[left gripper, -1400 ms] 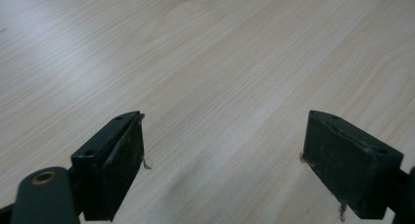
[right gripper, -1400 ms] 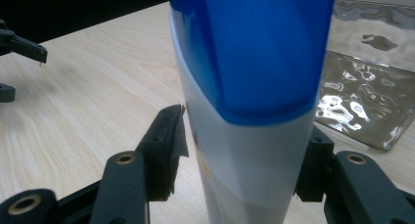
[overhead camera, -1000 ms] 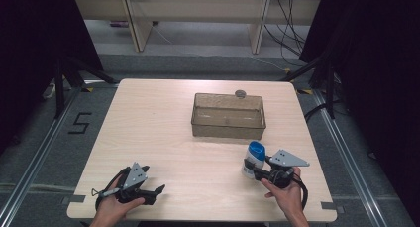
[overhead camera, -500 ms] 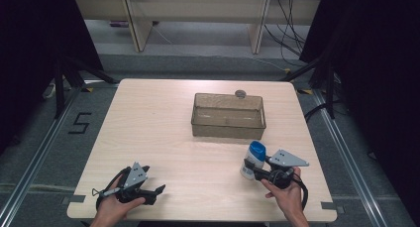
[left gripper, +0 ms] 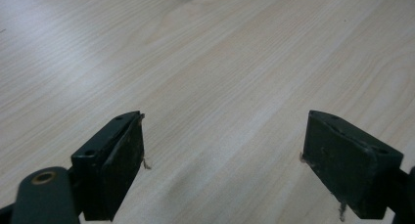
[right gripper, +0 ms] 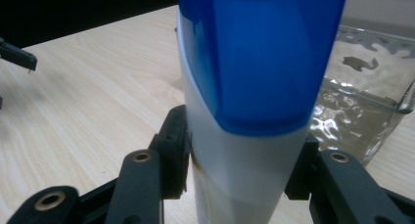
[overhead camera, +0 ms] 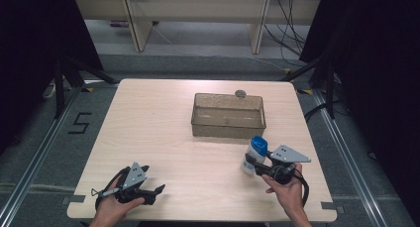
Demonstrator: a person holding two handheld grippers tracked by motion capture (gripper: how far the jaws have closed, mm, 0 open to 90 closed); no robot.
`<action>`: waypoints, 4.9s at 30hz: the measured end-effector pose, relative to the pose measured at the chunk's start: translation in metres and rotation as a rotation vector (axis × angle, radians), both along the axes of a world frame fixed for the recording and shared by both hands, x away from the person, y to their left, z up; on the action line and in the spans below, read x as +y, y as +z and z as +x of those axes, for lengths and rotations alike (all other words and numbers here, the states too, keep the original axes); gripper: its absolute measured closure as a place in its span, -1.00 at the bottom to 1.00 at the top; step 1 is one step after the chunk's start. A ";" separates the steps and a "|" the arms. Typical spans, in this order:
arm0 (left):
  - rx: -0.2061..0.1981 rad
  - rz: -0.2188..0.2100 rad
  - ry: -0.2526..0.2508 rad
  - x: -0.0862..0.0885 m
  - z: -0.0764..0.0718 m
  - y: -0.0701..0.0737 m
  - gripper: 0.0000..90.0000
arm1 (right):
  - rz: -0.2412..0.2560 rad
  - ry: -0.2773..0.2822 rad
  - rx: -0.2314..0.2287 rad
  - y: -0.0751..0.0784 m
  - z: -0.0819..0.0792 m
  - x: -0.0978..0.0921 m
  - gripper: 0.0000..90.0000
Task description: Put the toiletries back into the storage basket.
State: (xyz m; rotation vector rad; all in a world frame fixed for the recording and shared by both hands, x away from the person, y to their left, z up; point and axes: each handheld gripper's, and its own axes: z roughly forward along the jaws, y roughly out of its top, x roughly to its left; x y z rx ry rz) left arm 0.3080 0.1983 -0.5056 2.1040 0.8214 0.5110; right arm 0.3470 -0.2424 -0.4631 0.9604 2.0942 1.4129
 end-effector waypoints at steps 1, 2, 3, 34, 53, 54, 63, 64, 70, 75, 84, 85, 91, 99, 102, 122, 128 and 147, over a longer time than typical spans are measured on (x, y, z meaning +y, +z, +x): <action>0.000 0.000 0.000 0.000 0.000 0.000 -0.66 | 0.012 -0.011 0.001 0.001 0.000 0.000 0.24; -0.001 0.014 -0.004 0.000 -0.001 0.000 -0.66 | 0.031 -0.009 0.011 0.001 0.001 0.001 0.24; -0.002 0.012 -0.006 0.000 -0.001 0.001 -0.66 | 0.009 -0.011 -0.006 0.003 0.002 -0.001 0.24; 0.003 0.001 0.004 0.001 -0.001 0.000 -0.66 | -0.035 -0.081 -0.010 0.036 0.027 -0.013 0.24; 0.002 0.004 0.003 0.003 0.000 0.000 -0.66 | -0.023 -0.102 -0.030 0.076 0.045 -0.013 0.24; 0.002 0.004 0.003 0.003 0.000 0.000 -0.66 | -0.023 -0.102 -0.030 0.076 0.045 -0.013 0.24; -0.001 0.007 0.008 0.002 0.000 0.000 -0.66 | -0.020 -0.107 -0.043 0.089 0.055 -0.013 0.24; -0.001 0.007 0.008 0.002 0.000 0.000 -0.66 | -0.020 -0.107 -0.043 0.089 0.055 -0.013 0.24; -0.004 0.007 0.007 0.002 0.000 0.000 -0.66 | -0.014 -0.113 -0.035 0.094 0.064 -0.009 0.24; -0.004 0.007 0.006 0.003 0.000 0.000 -0.66 | -0.024 -0.112 -0.031 0.096 0.073 -0.006 0.24; 0.001 0.005 0.002 0.003 0.000 0.000 -0.66 | -0.002 -0.122 -0.017 0.099 0.085 -0.003 0.24; 0.002 0.004 0.001 0.003 0.000 0.000 -0.66 | -0.011 -0.128 -0.025 0.100 0.086 -0.004 0.24; 0.000 0.006 0.008 0.003 0.000 0.000 -0.66 | -0.026 -0.128 -0.025 0.101 0.096 -0.002 0.24; 0.001 0.010 0.006 0.003 0.000 0.001 -0.66 | -0.036 -0.152 -0.019 0.095 0.110 -0.003 0.24; 0.001 0.005 0.006 0.003 0.000 0.000 -0.66 | -0.036 -0.153 0.002 0.092 0.115 -0.004 0.24; -0.001 0.009 0.005 0.003 0.000 0.000 -0.66 | -0.080 -0.207 0.007 0.071 0.139 -0.004 0.24; -0.003 0.007 0.006 0.003 0.000 0.000 -0.66 | -0.078 -0.204 0.024 0.066 0.142 -0.002 0.24; -0.001 0.008 0.005 0.003 0.000 0.000 -0.66 | -0.075 -0.218 0.077 0.045 0.146 -0.001 0.24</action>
